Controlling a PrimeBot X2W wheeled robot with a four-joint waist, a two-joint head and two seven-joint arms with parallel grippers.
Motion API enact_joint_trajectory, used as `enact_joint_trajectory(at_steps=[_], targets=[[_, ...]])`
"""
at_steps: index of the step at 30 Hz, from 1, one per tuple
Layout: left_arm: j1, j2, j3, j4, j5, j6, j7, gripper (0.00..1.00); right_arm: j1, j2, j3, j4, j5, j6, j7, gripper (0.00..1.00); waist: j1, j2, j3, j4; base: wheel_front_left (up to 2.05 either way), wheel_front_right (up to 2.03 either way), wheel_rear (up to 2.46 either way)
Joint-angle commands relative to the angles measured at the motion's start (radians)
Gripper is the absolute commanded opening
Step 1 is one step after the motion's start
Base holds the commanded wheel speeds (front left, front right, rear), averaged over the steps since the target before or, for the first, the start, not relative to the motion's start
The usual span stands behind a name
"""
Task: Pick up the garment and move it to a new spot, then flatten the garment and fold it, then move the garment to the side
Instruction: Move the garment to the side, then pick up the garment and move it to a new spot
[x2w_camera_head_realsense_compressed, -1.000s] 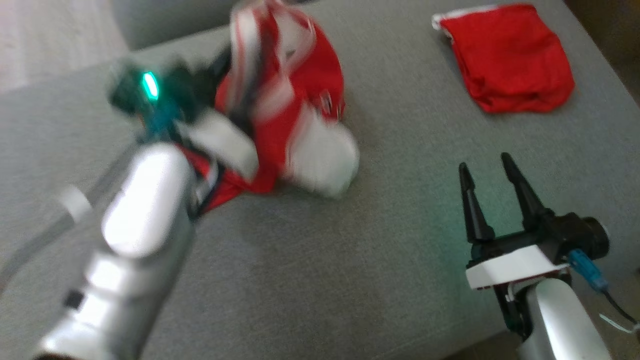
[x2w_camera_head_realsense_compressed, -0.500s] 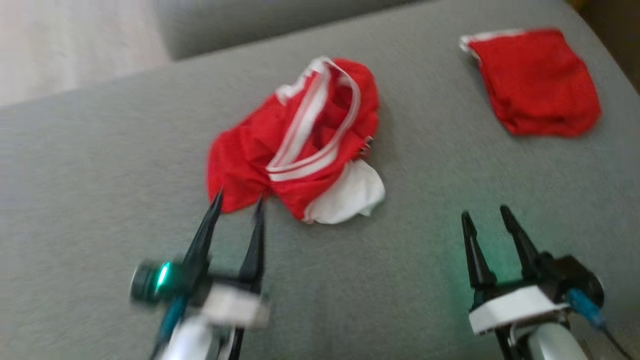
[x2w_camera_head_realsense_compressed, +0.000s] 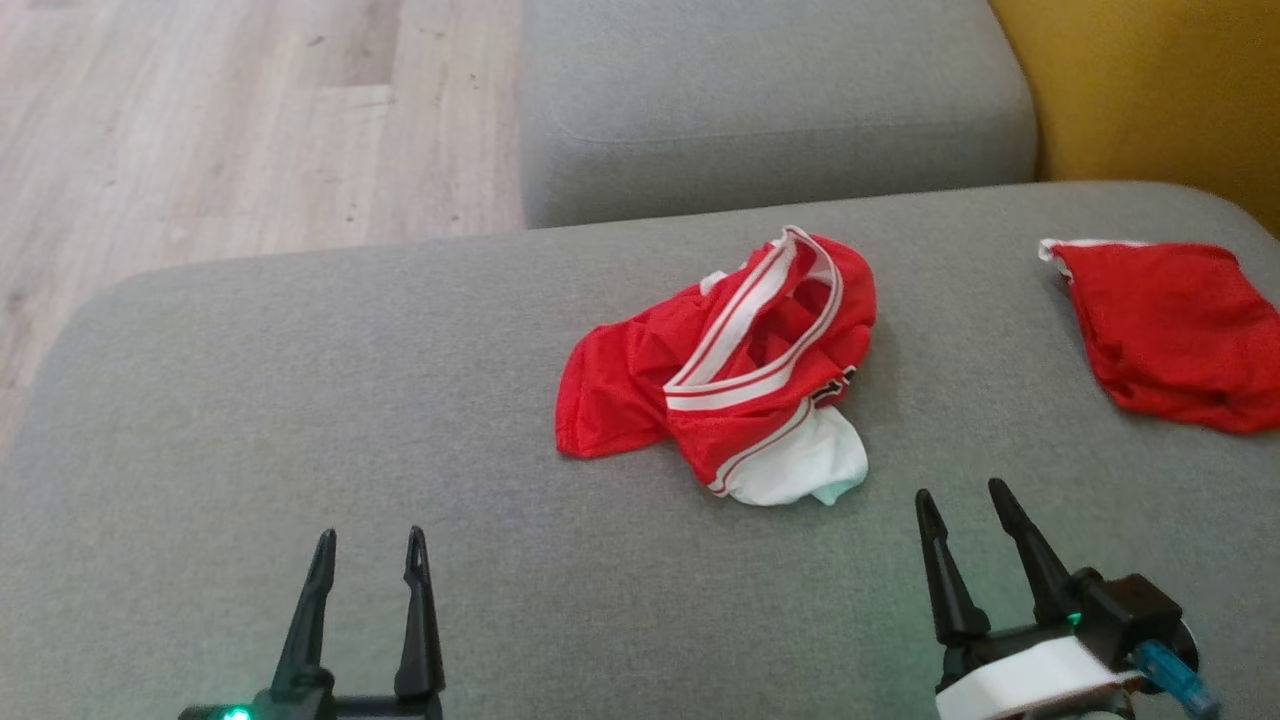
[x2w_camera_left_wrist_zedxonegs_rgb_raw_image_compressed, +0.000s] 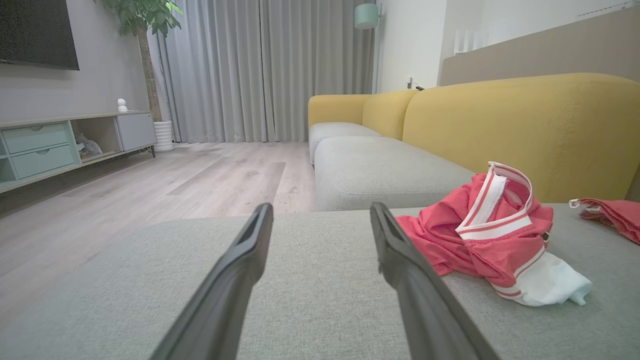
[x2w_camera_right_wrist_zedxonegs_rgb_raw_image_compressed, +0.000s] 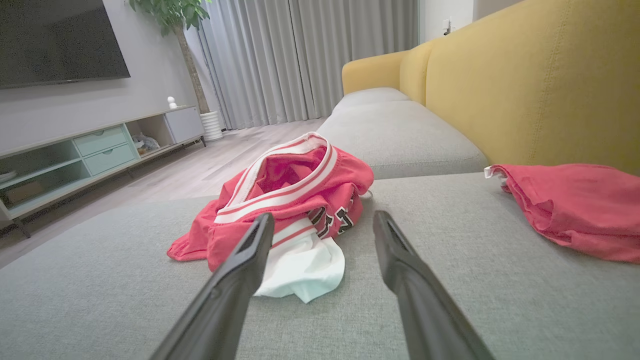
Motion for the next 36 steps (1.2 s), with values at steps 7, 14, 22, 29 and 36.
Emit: enact_joint_trajectory(at_steps=[7,14,22,29,36], targets=[[-0.022,-0.011,0.051,-0.041,0.02,-0.013,-0.009,1.0,-0.026,-0.024,0.026,-0.04,0.013,0.007,-0.005,1.0,0.0003,-0.0001,-0.012,0.022,0.0,0.0,0.0],[-0.019,-0.012,0.057,-0.039,0.006,-0.009,-0.009,1.0,-0.026,-0.029,0.029,-0.044,0.013,0.007,-0.005,1.0,0.0003,-0.0001,-0.009,0.017,0.0,0.0,0.0],[-0.018,-0.012,0.054,-0.024,-0.007,-0.014,-0.009,1.0,-0.022,-0.028,0.031,-0.049,0.025,0.007,-0.005,1.0,0.0003,-0.0001,-0.008,0.016,0.0,0.0,0.0],[-0.023,-0.012,0.036,-0.005,-0.022,-0.017,-0.009,1.0,-0.031,-0.036,0.044,-0.046,0.027,0.007,-0.005,1.0,0.0003,-0.0001,0.004,0.005,0.0,0.0,0.0],[-0.085,-0.013,-0.047,0.085,-0.049,-0.058,-0.01,1.0,-0.057,-0.05,0.061,-0.062,0.021,0.007,-0.005,1.0,0.0003,-0.0001,0.056,-0.053,0.0,0.0,0.0]])
